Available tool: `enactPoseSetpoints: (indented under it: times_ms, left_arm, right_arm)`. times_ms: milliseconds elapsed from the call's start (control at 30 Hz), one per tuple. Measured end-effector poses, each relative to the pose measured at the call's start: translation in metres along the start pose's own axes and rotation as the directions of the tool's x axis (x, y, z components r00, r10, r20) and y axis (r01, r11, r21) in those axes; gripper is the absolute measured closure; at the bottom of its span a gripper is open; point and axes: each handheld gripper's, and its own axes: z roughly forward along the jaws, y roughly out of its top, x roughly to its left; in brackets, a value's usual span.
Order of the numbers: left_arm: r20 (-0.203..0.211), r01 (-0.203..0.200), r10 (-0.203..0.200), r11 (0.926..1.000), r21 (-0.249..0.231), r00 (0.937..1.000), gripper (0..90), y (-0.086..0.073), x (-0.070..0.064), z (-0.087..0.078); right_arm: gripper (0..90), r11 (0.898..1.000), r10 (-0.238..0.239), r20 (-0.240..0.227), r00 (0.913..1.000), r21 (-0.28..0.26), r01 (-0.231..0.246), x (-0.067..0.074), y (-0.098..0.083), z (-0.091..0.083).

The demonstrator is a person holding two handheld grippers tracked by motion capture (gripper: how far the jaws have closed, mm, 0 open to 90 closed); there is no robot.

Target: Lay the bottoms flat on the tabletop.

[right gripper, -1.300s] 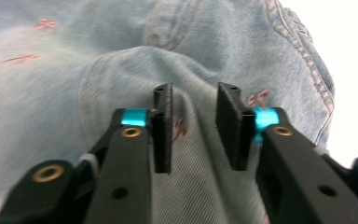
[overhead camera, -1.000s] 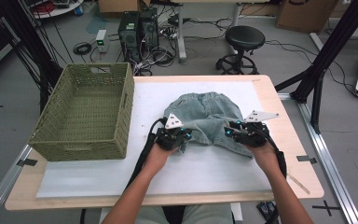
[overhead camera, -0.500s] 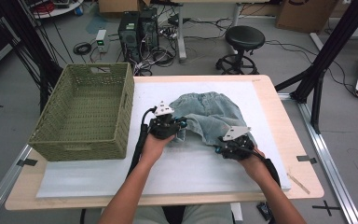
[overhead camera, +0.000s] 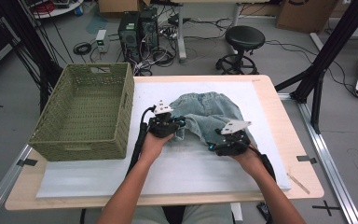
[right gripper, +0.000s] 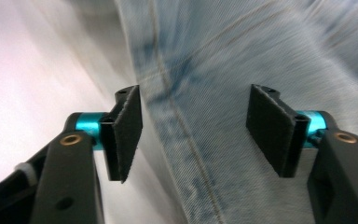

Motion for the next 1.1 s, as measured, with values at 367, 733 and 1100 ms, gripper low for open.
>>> enactPoseSetpoints:
  times_ms: [367, 733, 1100]
  left_arm:
    - [-0.007, -0.012, 0.012, 0.9999, 0.004, 0.9999, 86.1, -0.001, -0.001, 0.002]
    - [0.011, -0.042, 0.041, 0.9981, 0.046, 0.9991, 86.0, -0.009, 0.002, -0.007]
    - [0.139, -0.113, 0.09, 0.9798, 0.165, 0.9862, 76.8, -0.043, -0.007, -0.024]
  right_arm:
    - [87.7, 0.995, 0.095, 0.12, 0.9883, 0.002, -0.096, -0.033, -0.003, -0.004]
    - [88.4, 0.985, 0.171, -0.126, 0.9771, 0.048, -0.167, -0.033, -0.01, -0.013]
    - [86.2, 0.992, 0.121, -0.349, 0.9293, 0.083, -0.098, -0.018, -0.035, -0.045]
